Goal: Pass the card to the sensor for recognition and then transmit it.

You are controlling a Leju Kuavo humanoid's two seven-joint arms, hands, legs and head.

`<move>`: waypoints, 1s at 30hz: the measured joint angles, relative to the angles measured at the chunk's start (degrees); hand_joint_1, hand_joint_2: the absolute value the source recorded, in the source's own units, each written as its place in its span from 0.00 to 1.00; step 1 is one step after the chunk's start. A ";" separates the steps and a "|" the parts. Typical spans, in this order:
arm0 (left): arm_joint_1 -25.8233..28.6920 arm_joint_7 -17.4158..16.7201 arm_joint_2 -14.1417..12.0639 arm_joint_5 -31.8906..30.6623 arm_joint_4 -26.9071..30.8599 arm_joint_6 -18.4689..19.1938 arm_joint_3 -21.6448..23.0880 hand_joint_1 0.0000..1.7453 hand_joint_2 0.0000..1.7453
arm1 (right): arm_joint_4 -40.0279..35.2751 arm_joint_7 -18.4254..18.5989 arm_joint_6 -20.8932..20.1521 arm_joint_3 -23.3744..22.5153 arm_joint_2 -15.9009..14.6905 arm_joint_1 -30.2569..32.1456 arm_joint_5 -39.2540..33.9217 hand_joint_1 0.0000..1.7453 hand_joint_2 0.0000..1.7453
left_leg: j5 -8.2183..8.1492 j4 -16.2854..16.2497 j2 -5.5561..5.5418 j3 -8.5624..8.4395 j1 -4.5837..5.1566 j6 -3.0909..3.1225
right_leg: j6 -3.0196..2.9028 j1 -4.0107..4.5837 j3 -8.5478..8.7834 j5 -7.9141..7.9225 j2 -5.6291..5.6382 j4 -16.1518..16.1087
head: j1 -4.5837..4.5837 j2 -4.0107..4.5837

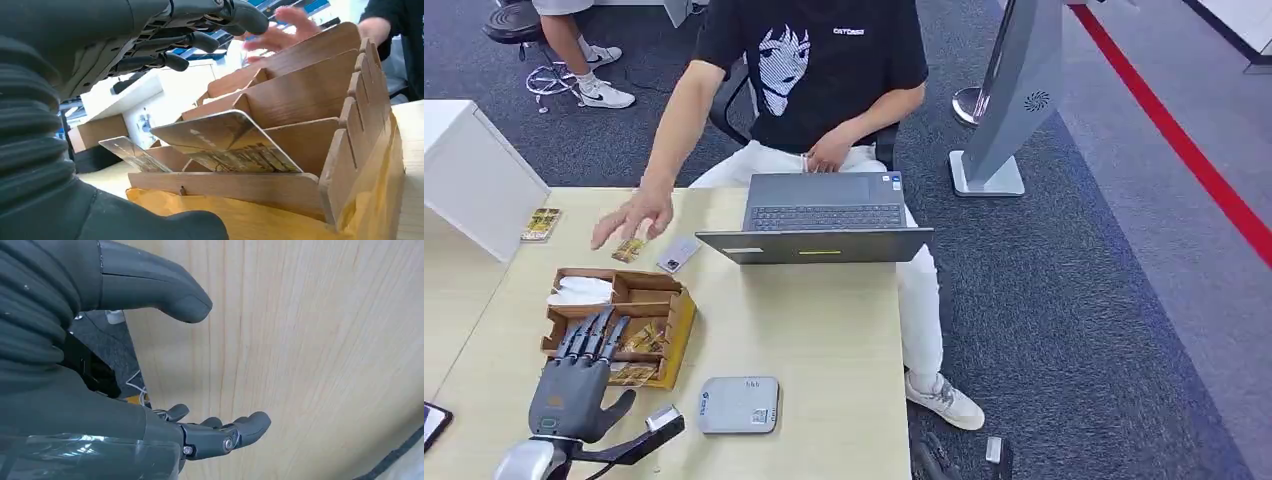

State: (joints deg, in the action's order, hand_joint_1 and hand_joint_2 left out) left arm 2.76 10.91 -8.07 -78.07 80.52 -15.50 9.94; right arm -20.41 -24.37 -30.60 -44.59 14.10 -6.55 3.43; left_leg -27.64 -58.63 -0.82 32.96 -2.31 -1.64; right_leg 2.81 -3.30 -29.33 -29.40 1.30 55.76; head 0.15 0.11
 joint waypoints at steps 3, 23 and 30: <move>0.00 0.15 0.04 0.00 0.00 -0.11 0.00 0.00 1.00 | 0.00 0.00 0.02 0.02 0.00 0.00 0.00 0.00 1.00 | 0.00 0.00 0.00 0.00 0.00 0.00 | 0.00 0.00 0.00 0.00 0.00 0.00 | 0.00 0.00; 0.15 1.14 0.22 1.18 0.07 -0.39 0.02 1.00 1.00 | 0.13 -0.15 0.07 0.33 0.00 -0.04 -0.15 0.00 1.00 | 0.00 0.00 0.00 0.00 0.00 0.00 | 0.00 0.00 0.00 0.00 0.00 0.00 | -0.02 0.00; 0.21 1.14 0.00 1.27 0.39 -0.39 0.02 1.00 1.00 | 0.17 -0.15 0.07 0.33 0.00 -0.04 -0.33 0.00 1.00 | 0.00 0.00 0.00 0.00 0.00 0.00 | 0.00 0.00 0.00 0.00 0.00 0.00 | 0.00 0.00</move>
State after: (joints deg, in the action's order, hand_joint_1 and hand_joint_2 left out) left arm 2.96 12.04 -8.07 -76.81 80.91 -15.89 9.97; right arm -20.24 -24.52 -30.53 -44.26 14.10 -6.59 3.10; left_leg -27.64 -58.63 -0.82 32.96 -2.31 -1.64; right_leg 2.81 -3.30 -29.32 -29.40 1.30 55.76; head 0.15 0.11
